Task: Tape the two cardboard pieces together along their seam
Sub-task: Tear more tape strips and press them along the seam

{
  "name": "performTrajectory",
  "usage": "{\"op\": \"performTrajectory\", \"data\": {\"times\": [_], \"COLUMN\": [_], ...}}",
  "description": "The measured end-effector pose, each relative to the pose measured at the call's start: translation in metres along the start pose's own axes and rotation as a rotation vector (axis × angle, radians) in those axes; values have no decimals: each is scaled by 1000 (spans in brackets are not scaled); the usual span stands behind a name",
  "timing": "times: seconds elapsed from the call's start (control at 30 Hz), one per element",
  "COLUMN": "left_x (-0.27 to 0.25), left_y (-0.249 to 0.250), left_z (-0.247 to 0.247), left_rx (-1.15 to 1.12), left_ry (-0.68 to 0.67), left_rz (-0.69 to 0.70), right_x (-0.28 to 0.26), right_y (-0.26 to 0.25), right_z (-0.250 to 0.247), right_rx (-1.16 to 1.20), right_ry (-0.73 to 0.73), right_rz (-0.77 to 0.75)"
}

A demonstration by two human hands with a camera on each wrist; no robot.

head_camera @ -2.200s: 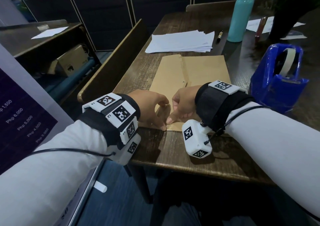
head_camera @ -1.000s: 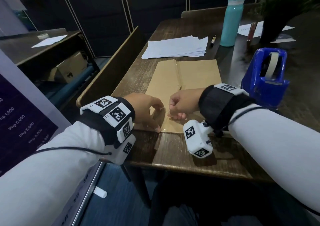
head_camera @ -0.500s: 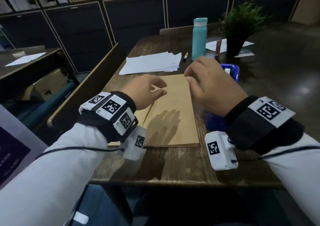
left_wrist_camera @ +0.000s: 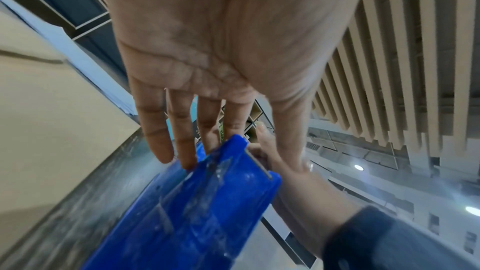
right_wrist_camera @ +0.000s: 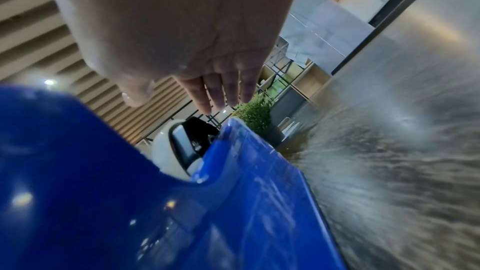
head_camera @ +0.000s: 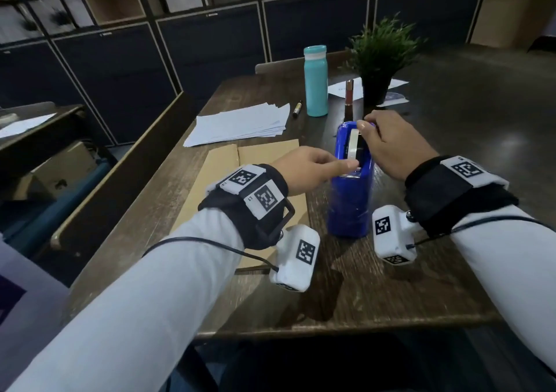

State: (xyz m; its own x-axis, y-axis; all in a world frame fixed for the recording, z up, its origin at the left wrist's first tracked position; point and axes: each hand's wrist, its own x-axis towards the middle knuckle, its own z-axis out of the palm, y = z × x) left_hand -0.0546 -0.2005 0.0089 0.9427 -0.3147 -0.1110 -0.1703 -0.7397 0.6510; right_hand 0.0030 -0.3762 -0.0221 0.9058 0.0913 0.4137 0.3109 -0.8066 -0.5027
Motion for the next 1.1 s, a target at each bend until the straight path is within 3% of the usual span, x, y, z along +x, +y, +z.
{"op": "performTrajectory", "data": {"times": [0.1, 0.23, 0.4, 0.57, 0.8, 0.97, 1.1], "left_x": [2, 7, 10, 13, 15, 16, 24], "left_y": [1, -8, -10, -18, -19, -6, 3], "left_z": [6, 9, 1, -10, -11, -5, 0], "left_rx": [-17, -78, -117, -139, -338, -435, -428], "left_ry": [-43, 0, -67, -108, -161, -80, 110], "left_rz": [3, -3, 8, -26, -111, -256, -251], "right_x": [4, 7, 9, 13, 11, 6, 5], "right_y": [2, -5, -5, -7, -13, -22, -26], "right_z": [5, 12, 13, 6, 4, 0, -1], "right_rx": [74, 85, 17, -91, -201, -229, -232], "right_ry": [-50, -60, -43, -131, -164, -181, -203], "right_rz": [37, 37, 45, 55, 52, 49, 65]}}
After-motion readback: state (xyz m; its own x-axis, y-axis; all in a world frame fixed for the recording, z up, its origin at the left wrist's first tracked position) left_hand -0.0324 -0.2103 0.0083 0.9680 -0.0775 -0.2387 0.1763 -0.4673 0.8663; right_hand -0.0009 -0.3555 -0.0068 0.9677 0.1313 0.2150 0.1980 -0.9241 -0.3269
